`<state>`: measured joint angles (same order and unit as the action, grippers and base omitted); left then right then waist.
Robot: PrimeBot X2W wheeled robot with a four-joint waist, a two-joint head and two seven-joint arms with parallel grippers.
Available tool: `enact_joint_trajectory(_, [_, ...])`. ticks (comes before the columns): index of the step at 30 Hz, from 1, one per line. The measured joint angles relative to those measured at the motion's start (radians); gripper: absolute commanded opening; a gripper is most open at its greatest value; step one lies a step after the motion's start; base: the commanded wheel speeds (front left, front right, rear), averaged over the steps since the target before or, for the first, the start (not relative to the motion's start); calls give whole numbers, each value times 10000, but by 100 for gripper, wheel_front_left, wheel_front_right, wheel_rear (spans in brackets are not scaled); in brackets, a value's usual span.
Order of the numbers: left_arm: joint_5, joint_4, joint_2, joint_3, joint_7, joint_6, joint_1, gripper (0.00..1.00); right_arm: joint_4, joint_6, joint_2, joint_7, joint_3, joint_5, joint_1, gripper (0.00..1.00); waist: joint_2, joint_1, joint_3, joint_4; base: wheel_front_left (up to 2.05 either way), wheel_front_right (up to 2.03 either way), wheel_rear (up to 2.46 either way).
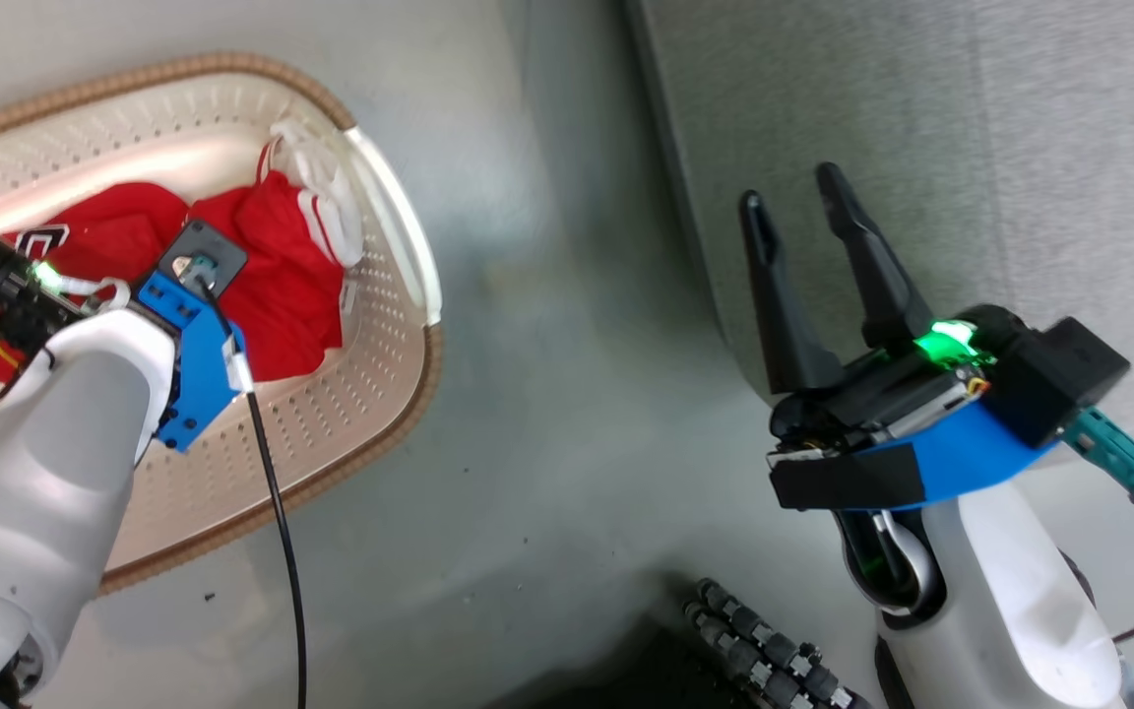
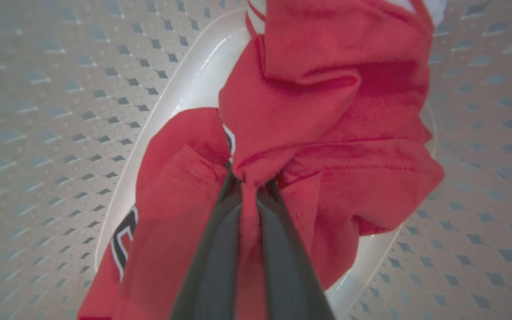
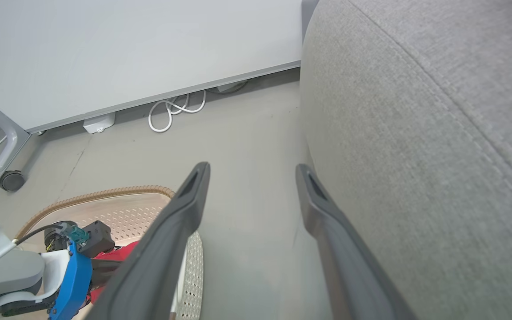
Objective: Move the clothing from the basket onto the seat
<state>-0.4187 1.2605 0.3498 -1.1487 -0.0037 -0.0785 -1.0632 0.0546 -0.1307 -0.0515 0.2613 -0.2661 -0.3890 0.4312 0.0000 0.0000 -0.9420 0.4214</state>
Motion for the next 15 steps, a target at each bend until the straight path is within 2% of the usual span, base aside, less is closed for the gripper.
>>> enact_joint_trajectory(4, [-324,10,-27,198,-326,115,349,0,244,0,6,0,-194,25,283,100,0,0,407,138,0,0,0])
enact_joint_trajectory(8, [-640,-71,-464,380,-702,115,877,0,571,0,6,0,-153,359,283,100,0,0,1059,51,0,0,0])
enact_joint_trajectory(15, [-1354,-182,-1275,798,-1626,96,1913,0,1074,0,13,-19,-54,926,92,100,1,-1,2685,-499,0,0,0])
